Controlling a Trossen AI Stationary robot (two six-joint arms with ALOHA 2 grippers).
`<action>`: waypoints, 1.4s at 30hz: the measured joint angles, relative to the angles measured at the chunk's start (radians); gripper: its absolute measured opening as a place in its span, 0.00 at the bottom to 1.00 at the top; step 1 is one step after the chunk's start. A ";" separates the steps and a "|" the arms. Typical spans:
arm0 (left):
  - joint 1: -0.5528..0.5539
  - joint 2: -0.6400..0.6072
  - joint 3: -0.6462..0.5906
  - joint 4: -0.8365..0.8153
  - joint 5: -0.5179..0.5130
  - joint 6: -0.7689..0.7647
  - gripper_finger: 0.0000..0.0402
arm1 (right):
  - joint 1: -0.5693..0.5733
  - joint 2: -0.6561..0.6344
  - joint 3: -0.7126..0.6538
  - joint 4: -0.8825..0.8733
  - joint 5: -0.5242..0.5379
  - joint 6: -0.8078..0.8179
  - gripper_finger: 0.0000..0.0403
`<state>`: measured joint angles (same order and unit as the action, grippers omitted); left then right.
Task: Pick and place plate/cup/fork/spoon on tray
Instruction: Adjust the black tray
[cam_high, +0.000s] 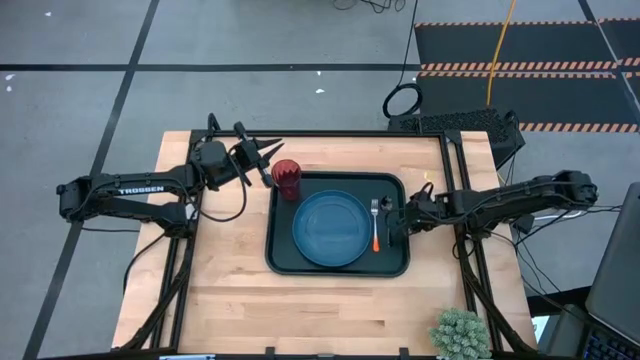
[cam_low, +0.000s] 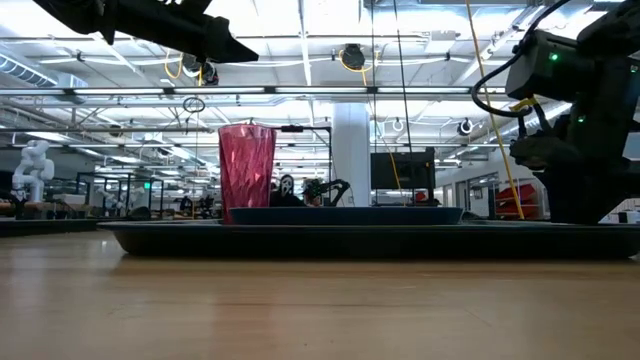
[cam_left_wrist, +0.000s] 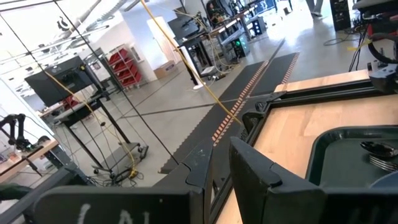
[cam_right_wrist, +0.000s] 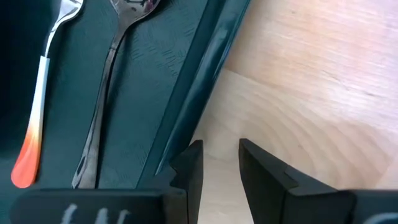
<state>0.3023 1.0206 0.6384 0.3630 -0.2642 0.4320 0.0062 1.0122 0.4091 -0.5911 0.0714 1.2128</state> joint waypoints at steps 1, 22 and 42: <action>0.000 0.000 0.000 0.000 0.000 0.000 0.14 | 0.003 0.000 0.000 0.000 0.000 0.002 0.23; 0.000 0.000 0.000 0.007 0.000 0.004 0.14 | 0.005 0.001 -0.001 0.070 0.067 -0.045 0.23; 0.000 0.000 0.000 0.007 0.000 0.007 0.14 | 0.002 0.000 0.000 0.113 0.114 -0.125 0.23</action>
<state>0.3023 1.0203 0.6384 0.3702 -0.2638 0.4389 0.0078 1.0122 0.4088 -0.4782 0.1854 1.0874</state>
